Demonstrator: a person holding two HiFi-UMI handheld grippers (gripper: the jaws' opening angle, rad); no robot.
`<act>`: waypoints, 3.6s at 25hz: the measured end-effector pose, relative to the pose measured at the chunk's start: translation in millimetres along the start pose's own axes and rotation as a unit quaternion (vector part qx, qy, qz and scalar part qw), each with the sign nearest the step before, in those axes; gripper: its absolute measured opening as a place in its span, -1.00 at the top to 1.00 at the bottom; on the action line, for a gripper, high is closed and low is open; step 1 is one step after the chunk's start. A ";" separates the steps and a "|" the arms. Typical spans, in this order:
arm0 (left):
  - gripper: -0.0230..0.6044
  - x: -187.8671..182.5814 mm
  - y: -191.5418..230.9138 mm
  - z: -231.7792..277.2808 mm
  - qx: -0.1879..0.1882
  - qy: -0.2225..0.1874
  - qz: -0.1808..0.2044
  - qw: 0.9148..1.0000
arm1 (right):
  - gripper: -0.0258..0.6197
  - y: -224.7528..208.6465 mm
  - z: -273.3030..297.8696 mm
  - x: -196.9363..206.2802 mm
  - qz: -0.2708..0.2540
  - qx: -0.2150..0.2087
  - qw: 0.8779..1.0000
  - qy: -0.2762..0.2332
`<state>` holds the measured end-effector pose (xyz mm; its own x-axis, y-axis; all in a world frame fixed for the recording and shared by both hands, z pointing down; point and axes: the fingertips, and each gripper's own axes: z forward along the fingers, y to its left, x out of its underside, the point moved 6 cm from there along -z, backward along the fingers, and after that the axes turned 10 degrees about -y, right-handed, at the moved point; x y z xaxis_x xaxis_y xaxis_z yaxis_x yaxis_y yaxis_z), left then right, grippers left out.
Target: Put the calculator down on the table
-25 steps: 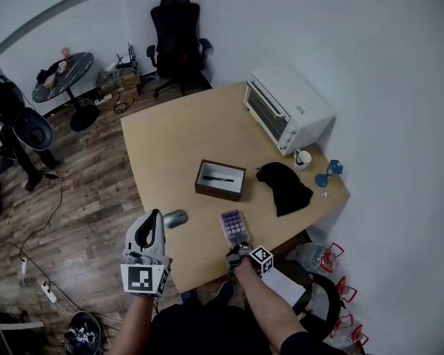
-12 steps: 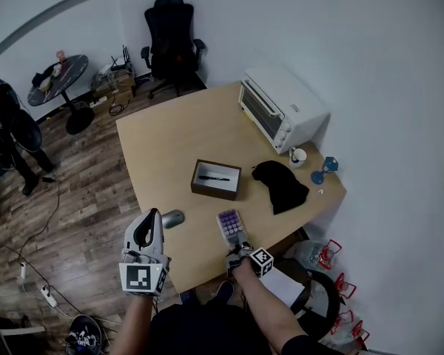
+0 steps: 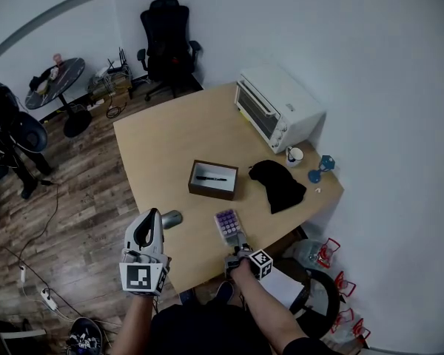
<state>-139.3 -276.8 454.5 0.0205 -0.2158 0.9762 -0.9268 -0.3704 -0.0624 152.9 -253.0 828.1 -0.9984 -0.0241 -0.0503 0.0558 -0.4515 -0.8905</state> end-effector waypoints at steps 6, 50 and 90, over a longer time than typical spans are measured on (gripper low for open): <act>0.94 -0.3 2.4 -1.8 -0.003 -0.003 -0.004 1.000 | -0.36 31.6 -0.5 8.0 0.013 -0.058 0.998 0.016; 0.94 14.4 3.3 9.7 -0.008 0.005 -0.005 1.000 | -0.33 294.9 -82.0 76.1 -0.714 -0.329 0.616 -0.043; 0.94 23.6 22.5 8.0 -0.017 0.012 -0.013 1.000 | 0.88 315.7 -97.6 75.3 -0.715 -0.329 0.607 -0.106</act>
<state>-156.7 -297.4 474.5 0.0357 -0.1852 0.9821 -0.9385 -0.3438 -0.0308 95.4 -310.3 499.0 0.0009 -0.1730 0.9849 -0.9501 0.3071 0.0549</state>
